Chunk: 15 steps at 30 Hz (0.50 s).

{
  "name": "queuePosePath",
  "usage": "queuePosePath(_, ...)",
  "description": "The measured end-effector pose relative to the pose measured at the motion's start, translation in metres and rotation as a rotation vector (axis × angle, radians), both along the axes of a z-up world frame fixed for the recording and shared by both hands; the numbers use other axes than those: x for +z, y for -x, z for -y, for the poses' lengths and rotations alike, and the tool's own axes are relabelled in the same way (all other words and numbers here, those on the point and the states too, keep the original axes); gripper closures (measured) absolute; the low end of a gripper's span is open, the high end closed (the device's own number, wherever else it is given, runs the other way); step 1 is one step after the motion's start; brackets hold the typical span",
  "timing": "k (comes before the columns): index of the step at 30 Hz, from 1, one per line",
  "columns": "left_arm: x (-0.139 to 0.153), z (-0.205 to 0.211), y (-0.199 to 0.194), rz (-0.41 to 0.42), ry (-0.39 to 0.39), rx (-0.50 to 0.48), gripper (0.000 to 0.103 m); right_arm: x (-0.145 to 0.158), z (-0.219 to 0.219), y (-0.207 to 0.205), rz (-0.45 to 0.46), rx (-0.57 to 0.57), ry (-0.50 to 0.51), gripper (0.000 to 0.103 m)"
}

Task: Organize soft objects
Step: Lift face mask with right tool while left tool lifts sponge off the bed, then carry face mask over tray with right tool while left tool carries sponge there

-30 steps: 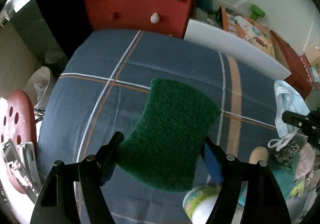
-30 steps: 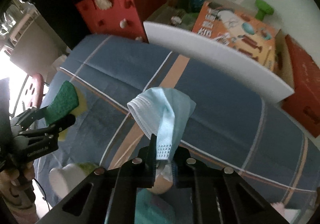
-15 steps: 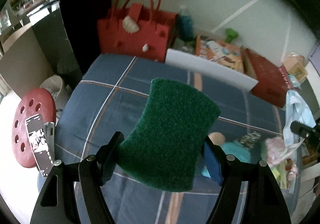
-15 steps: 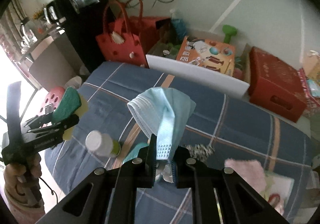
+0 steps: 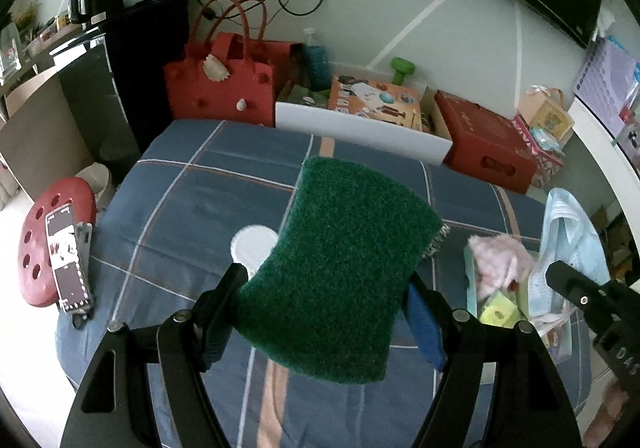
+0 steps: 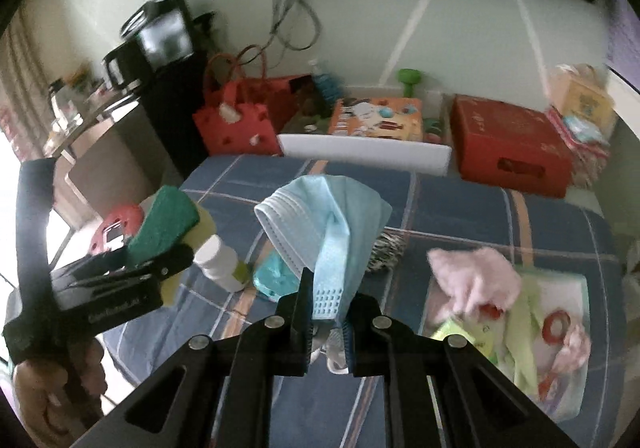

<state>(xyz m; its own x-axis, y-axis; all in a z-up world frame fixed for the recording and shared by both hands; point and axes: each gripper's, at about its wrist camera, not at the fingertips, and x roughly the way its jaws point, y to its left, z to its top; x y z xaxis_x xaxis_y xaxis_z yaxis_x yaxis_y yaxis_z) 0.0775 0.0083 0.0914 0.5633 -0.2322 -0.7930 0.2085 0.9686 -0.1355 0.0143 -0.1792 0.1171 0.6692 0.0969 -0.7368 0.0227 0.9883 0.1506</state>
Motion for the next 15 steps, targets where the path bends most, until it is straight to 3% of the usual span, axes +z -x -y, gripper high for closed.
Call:
queuePosePath(4, -0.011, 0.018, 0.012, -0.004, -0.003, -0.017, 0.027, -0.021, 0.013, 0.017, 0.005, -0.096, 0.037, 0.090)
queuePosePath(15, -0.036, 0.087, 0.014, -0.017, -0.028, -0.106, 0.027, -0.068, 0.074, 0.020, -0.037, -0.268, -0.005, 0.090)
